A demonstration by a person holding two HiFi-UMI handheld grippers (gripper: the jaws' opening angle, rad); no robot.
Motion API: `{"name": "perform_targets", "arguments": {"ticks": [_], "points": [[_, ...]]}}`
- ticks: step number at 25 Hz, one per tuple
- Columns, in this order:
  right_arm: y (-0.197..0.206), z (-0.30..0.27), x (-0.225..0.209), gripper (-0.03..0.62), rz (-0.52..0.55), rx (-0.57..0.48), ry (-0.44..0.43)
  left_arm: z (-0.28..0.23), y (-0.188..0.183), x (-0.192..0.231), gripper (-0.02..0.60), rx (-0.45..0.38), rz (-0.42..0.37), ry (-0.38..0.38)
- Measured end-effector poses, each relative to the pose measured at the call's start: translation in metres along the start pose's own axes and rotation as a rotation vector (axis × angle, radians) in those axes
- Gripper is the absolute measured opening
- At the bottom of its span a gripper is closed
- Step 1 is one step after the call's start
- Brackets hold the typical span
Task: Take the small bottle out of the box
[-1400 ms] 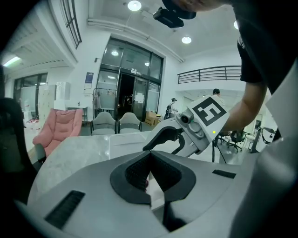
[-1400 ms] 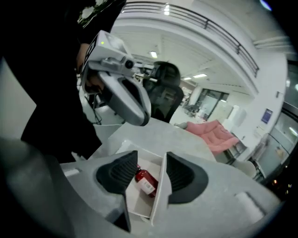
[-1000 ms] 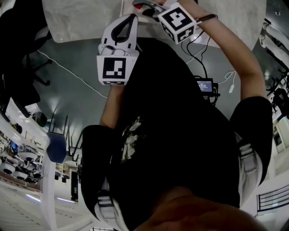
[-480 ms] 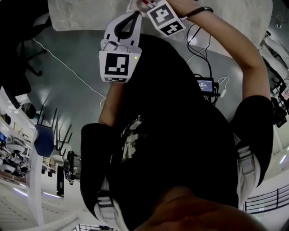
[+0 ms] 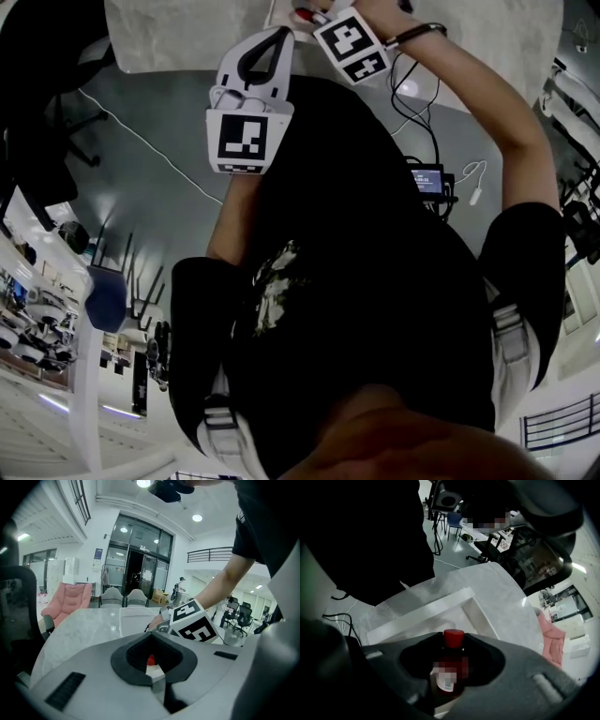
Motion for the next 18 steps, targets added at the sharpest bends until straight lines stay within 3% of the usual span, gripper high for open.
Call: {"name": "perform_targets", "arguments": {"ticks": [7, 12, 18], "points": [[-0.002, 0.018, -0.010, 0.132, -0.142, -0.048, 0.047, -0.009, -0.003, 0.008, 0.012, 0.009, -0.047, 0.071], [-0.010, 0.035, -0.018, 0.130, -0.292, -0.080, 0.069, 0.003, -0.014, 0.015, 0.012, -0.036, -0.028, 0.108], [-0.011, 0.062, -0.035, 0.130, -0.459, -0.090, 0.180, 0.013, -0.022, 0.030, 0.012, -0.052, -0.090, 0.152]]}}
Point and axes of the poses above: the fingertips, and each gripper's own axes: z backward along the fingers, x to its left, y out of its underside, the point moved 4 cm from there along z, backward along the fingers, and after that the axes turned 8 degrees about -z, right-handed, at the moved point
